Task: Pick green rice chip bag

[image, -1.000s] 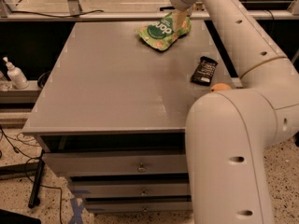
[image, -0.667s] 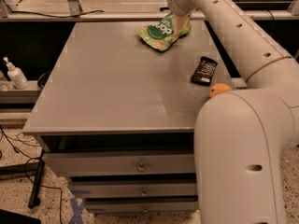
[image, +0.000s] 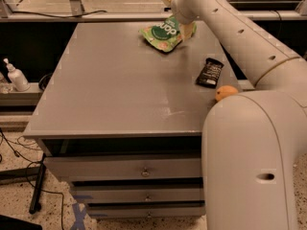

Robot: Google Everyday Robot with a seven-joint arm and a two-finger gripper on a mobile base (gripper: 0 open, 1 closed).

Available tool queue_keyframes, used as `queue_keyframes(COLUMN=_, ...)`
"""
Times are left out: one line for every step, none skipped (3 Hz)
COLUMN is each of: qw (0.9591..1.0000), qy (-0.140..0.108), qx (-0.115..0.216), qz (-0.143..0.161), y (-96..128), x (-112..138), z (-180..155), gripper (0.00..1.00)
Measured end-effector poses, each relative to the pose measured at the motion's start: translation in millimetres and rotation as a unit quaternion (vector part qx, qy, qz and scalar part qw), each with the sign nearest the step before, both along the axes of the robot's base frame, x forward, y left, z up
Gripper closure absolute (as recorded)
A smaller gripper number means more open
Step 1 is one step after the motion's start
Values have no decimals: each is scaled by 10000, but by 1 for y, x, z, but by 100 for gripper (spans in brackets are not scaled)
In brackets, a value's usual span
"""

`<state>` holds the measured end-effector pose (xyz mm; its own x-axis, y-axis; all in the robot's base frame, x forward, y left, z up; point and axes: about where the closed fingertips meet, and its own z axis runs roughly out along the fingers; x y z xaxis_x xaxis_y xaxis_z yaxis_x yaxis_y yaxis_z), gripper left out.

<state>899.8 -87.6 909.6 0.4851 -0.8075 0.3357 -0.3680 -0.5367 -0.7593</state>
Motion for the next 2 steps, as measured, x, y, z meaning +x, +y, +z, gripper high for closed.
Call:
queue_keyframes(qw=9998, qy=-39, qx=-187, qz=-22, y=5, x=7, z=0, gripper=0)
queue_keyframes(qw=9995, qy=45, qx=-326, qz=26, y=17, x=14, z=-11, gripper=0)
